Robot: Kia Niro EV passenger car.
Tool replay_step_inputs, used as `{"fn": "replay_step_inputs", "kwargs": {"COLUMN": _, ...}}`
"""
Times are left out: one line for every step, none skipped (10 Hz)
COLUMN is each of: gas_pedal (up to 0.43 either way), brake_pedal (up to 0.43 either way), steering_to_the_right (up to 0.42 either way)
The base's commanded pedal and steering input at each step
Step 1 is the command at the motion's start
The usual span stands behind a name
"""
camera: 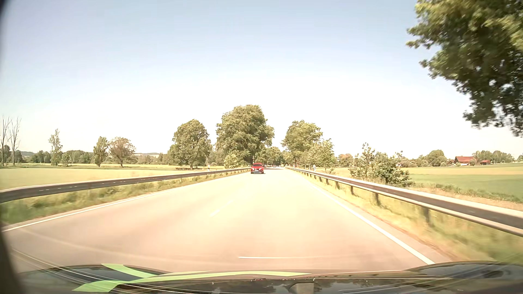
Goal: Follow the waypoints while adhering to traffic rules and regulations
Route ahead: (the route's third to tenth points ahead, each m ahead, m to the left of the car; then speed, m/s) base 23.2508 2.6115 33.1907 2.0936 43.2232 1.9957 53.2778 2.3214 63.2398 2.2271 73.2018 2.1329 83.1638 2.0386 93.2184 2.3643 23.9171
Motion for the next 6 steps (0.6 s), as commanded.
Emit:
{"fn": "replay_step_inputs", "kwargs": {"gas_pedal": 0.35, "brake_pedal": 0.0, "steering_to_the_right": -0.004}}
{"fn": "replay_step_inputs", "kwargs": {"gas_pedal": 0.35, "brake_pedal": 0.0, "steering_to_the_right": -0.004}}
{"fn": "replay_step_inputs", "kwargs": {"gas_pedal": 0.35, "brake_pedal": 0.0, "steering_to_the_right": -0.003}}
{"fn": "replay_step_inputs", "kwargs": {"gas_pedal": 0.339, "brake_pedal": 0.0, "steering_to_the_right": -0.002}}
{"fn": "replay_step_inputs", "kwargs": {"gas_pedal": 0.331, "brake_pedal": 0.0, "steering_to_the_right": -0.001}}
{"fn": "replay_step_inputs", "kwargs": {"gas_pedal": 0.331, "brake_pedal": 0.0, "steering_to_the_right": -0.001}}
